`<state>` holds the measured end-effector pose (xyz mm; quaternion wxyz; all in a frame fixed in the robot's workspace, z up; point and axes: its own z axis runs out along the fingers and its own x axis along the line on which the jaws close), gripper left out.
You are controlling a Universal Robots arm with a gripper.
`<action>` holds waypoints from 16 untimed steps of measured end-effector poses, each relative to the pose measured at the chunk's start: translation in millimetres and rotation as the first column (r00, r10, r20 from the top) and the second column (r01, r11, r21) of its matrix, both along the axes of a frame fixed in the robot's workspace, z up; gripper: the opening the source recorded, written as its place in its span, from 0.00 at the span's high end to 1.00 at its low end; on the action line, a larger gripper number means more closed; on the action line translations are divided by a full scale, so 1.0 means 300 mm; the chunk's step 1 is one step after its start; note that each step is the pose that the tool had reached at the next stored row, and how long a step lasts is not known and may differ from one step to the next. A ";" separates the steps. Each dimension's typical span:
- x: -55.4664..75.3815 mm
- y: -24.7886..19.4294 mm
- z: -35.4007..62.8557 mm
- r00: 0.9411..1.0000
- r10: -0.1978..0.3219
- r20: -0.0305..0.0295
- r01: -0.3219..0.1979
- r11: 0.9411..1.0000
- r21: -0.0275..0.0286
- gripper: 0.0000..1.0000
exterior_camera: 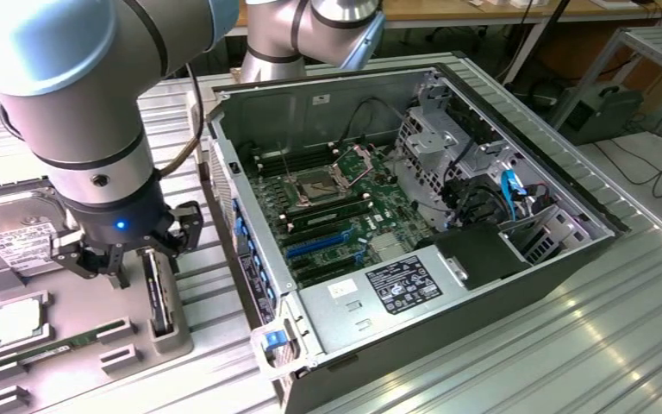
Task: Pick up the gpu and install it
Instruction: 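Pick up the gpu and move the gpu toward the slot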
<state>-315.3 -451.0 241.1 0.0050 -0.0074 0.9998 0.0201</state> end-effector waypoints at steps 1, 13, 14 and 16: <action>0.000 0.000 -0.006 1.000 0.000 0.000 0.000 1.000 0.000 0.40; 0.000 0.000 -0.046 1.000 0.000 -0.001 0.000 1.000 0.000 0.40; 0.000 0.000 -0.046 1.000 0.000 -0.001 0.000 1.000 0.000 0.42; 0.000 0.000 -0.046 1.000 0.000 -0.001 0.000 1.000 0.000 0.54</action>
